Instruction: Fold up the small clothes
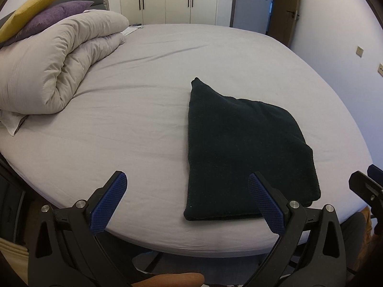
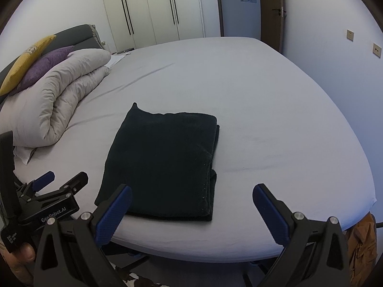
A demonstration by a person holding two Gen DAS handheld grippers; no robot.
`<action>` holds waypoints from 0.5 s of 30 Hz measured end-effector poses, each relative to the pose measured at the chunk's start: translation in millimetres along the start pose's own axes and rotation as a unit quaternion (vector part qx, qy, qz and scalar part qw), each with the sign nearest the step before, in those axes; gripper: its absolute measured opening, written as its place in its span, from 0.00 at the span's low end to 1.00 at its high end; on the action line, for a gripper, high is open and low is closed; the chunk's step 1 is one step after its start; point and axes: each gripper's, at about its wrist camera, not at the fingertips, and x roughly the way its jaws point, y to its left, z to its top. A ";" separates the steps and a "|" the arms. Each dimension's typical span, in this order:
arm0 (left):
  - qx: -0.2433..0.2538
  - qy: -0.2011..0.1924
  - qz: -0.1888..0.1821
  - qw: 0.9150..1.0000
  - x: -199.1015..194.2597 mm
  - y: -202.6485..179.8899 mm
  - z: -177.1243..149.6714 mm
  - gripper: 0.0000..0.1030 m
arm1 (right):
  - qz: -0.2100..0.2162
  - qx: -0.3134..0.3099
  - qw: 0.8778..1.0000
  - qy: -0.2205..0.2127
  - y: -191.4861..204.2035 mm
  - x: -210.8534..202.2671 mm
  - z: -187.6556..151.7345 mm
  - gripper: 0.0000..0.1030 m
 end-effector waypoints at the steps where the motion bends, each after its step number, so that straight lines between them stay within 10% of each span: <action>1: -0.001 0.000 0.000 1.000 0.1 0.9 0.1 1.00 | 0.000 -0.001 1.000 0.001 0.6 0.4 0.0 1.00; 15: -0.005 -0.004 0.002 1.000 1.5 6.8 1.2 1.00 | 0.000 -0.005 1.000 0.010 6.4 4.8 -3.4 1.00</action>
